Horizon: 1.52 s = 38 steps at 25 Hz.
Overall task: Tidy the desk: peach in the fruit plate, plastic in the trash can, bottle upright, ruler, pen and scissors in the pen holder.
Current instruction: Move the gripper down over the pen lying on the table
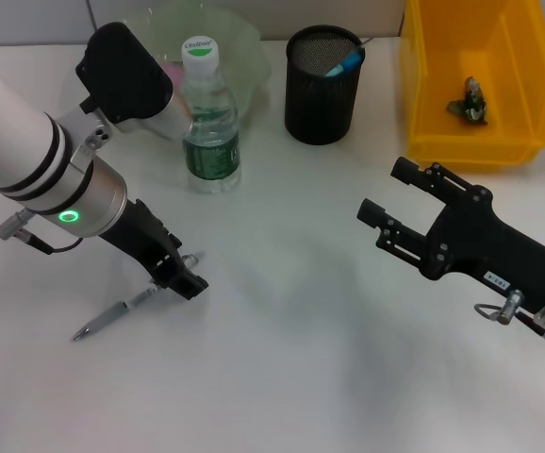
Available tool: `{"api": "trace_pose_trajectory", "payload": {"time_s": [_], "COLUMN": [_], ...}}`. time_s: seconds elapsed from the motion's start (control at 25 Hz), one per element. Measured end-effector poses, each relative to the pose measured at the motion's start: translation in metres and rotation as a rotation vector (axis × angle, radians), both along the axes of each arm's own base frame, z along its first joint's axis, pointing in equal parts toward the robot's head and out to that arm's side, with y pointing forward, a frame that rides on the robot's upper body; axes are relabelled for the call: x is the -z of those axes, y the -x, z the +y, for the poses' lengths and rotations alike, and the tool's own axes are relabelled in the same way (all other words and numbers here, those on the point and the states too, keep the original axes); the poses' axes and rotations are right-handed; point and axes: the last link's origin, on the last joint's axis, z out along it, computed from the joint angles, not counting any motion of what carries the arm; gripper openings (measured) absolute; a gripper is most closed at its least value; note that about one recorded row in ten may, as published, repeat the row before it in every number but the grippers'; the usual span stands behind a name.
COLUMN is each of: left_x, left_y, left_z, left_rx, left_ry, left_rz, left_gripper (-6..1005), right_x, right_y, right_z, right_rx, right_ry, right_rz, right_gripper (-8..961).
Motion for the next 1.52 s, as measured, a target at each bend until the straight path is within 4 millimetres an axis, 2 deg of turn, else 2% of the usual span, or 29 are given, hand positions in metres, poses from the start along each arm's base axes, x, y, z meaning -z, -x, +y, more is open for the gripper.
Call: {"api": "trace_pose_trajectory", "payload": {"time_s": [1.16, 1.52], "left_x": [0.001, -0.003], "left_y": [0.002, -0.01], "left_z": [0.004, 0.007], "left_rx": [0.001, 0.018], "left_ry": [-0.009, 0.005], "left_rz": [0.085, 0.138], "left_gripper": [694, 693], "right_x": [0.003, 0.004], "right_y": [0.001, 0.002], "right_z": [0.003, 0.004], "right_rx": [0.008, 0.007], "right_ry": [0.017, 0.022], "right_rz": [-0.007, -0.006], "right_gripper": [710, 710]}}
